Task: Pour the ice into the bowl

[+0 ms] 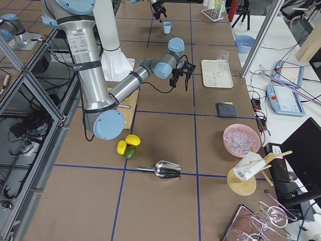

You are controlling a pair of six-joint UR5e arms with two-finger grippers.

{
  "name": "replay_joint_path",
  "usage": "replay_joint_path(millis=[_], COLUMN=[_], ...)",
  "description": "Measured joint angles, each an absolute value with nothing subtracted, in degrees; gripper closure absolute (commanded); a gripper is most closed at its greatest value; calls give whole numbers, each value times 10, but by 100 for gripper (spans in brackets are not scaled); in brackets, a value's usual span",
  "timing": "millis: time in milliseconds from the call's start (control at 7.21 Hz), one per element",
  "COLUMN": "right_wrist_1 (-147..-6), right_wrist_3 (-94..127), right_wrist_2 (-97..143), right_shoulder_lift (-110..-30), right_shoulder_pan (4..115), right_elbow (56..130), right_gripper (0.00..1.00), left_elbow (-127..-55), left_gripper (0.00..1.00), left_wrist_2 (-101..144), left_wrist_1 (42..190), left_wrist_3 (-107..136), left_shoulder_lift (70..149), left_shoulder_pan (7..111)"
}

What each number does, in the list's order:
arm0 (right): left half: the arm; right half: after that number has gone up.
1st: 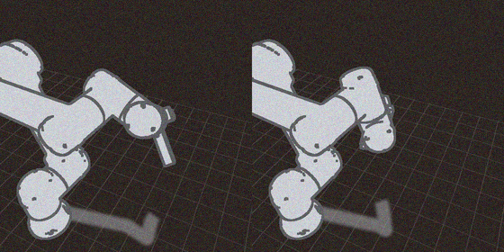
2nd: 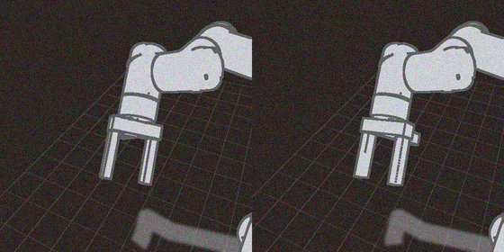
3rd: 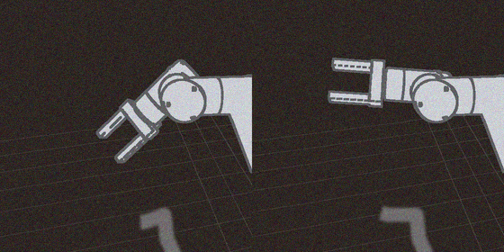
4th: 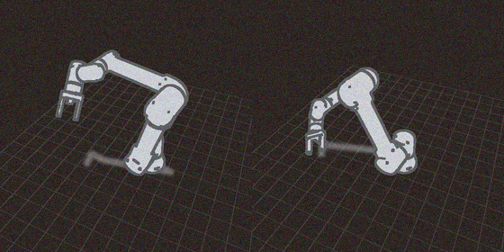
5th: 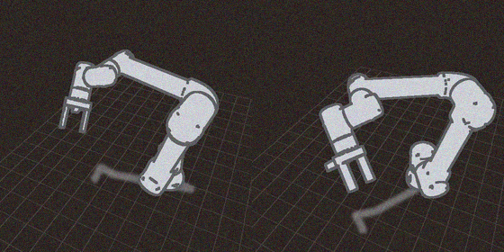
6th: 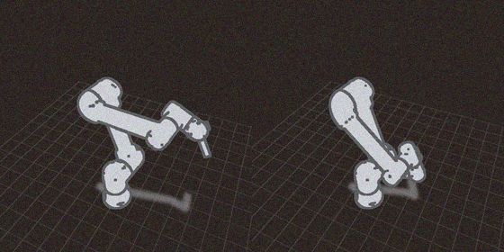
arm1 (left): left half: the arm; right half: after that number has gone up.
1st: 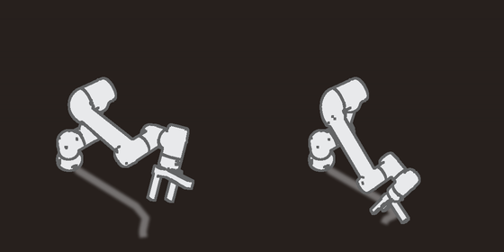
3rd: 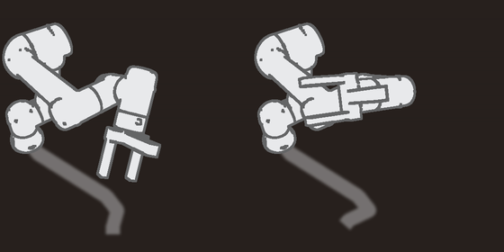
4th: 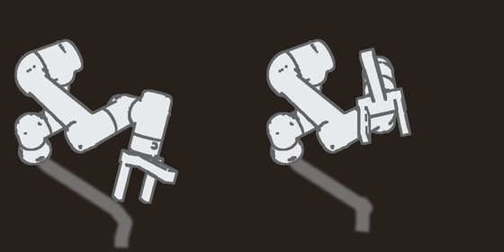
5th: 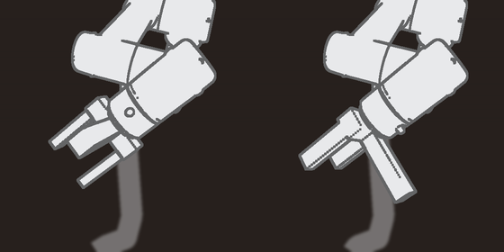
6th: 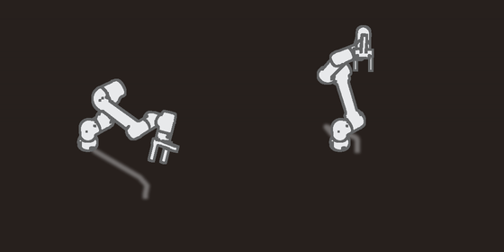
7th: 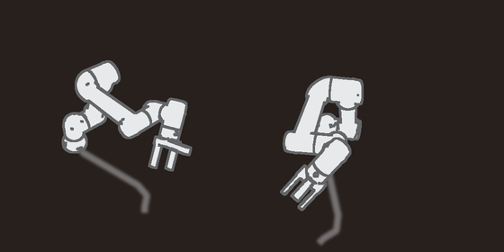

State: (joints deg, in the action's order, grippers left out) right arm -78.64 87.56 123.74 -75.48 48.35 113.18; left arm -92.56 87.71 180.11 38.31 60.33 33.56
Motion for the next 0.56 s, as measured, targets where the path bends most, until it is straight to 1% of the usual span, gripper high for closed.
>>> replay_joint_path(millis=[278, 555], right_wrist_1=[-787, -786], right_wrist_3=[856, 854], right_wrist_2=[1244, 1237], right_shoulder_lift=[-760, -753], right_shoulder_pan=[495, 488], right_elbow=[1130, 1133], right_gripper=[0, 0], left_elbow=[-916, -916], left_gripper=[0, 0], left_wrist_2=[992, 1110], left_wrist_1=[1733, 1646], left_wrist_3=[323, 295], left_shoulder_lift=[656, 711], left_shoulder_pan=[471, 580])
